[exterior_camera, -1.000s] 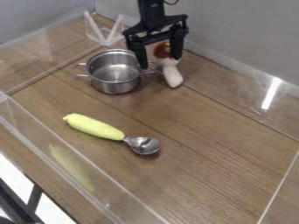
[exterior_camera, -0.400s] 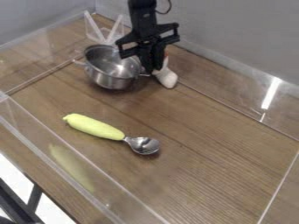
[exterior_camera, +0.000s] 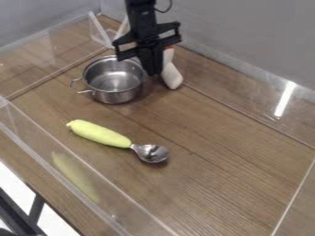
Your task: Move mushroom to the left side of the table
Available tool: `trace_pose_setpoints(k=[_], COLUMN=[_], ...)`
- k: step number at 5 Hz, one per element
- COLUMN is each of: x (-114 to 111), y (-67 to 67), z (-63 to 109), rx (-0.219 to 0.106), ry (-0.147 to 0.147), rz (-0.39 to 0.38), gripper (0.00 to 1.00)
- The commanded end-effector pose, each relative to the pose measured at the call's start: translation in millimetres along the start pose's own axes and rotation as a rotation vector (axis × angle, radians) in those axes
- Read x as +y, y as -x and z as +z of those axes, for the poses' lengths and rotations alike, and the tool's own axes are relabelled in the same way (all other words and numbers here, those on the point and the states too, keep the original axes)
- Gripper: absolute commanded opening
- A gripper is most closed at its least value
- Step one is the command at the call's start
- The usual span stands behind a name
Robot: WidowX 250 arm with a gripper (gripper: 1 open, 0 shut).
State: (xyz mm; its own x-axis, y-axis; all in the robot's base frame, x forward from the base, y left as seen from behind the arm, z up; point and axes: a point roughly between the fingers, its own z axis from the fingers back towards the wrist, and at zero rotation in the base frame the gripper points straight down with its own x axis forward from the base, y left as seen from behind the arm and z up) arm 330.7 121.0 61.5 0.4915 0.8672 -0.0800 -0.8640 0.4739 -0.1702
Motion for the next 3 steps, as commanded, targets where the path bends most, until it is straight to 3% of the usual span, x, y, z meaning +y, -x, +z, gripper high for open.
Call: trace_pose_setpoints(k=[1,3], x=[3.9,9.8], y=[-6.4,-0.2], z=[36.1,60.8], rx=[-0.047,-0.064], ry=[0.063,0.081], rz=[-0.087,-0.008], gripper=[0.00,0.00])
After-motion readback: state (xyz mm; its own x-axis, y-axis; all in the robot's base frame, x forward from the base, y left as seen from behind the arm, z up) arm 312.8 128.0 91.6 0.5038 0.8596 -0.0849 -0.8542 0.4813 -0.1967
